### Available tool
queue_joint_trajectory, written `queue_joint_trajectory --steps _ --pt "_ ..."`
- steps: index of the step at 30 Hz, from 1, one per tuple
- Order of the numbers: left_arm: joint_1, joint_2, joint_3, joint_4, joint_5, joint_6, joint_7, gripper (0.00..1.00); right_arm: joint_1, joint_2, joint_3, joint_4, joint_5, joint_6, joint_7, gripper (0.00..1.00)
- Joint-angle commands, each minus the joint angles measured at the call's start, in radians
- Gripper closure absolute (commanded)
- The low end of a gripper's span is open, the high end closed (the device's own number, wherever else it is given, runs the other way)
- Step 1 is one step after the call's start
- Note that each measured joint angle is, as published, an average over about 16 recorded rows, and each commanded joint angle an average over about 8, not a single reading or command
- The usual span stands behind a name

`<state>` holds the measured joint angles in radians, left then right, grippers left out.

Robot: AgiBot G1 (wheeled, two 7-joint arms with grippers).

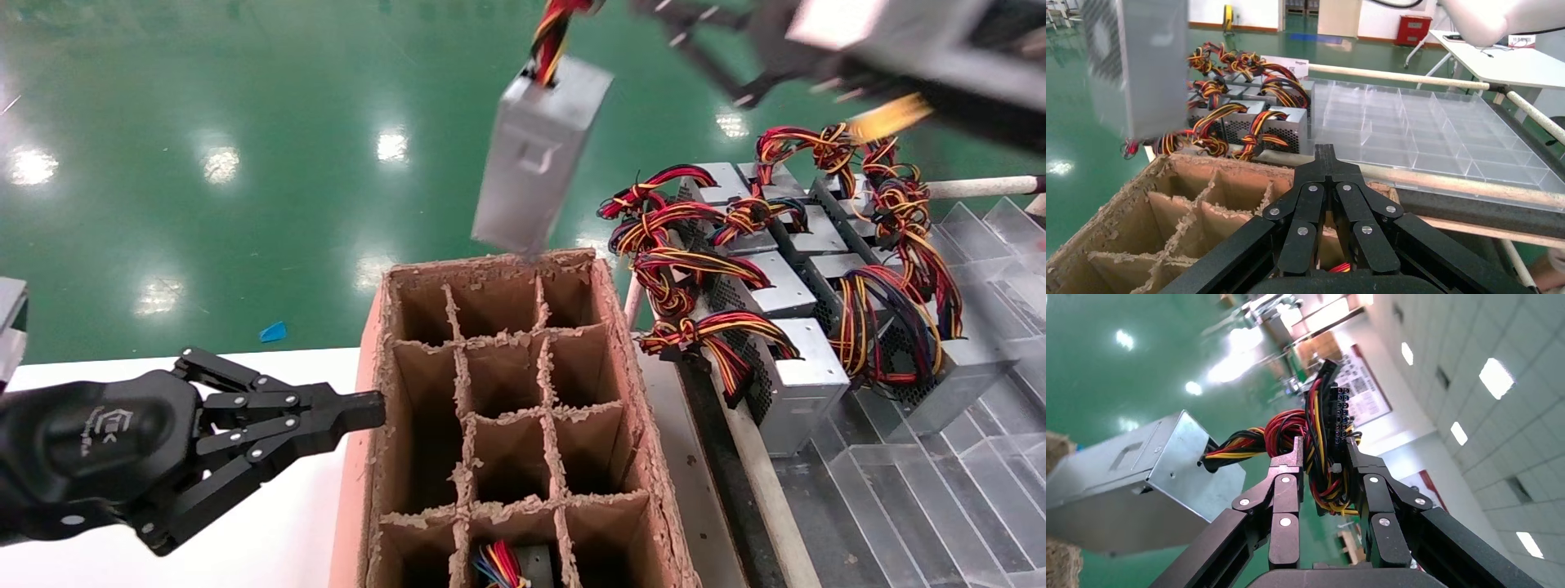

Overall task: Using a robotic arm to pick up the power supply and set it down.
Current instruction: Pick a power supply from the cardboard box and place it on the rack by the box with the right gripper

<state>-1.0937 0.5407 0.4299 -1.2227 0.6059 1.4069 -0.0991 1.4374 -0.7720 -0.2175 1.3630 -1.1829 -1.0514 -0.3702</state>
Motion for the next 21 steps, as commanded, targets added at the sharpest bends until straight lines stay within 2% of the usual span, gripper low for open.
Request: queue_joint_trajectory --steps 1,6,12,21 --pt "0.0 0.0 0.0 0.0 0.0 0.0 0.0 1.0 -0.007 0.028 0.036 0.0 0.051 -0.011 -0.002 1.0" --pt "0.0 0.0 0.0 0.0 0.0 0.0 0.0 1.0 -0.031 0.128 0.086 -0.003 0.155 -0.124 0.018 1.0" --pt "0.0 0.0 0.0 0.0 0.0 0.0 0.0 1.0 -0.088 0.297 0.135 -0.007 0.234 -0.263 0.062 1.0" --pt "0.0 0.0 0.0 0.0 0.0 0.0 0.0 1.0 -0.226 0.534 0.196 -0.014 0.274 -0.354 0.158 1.0"
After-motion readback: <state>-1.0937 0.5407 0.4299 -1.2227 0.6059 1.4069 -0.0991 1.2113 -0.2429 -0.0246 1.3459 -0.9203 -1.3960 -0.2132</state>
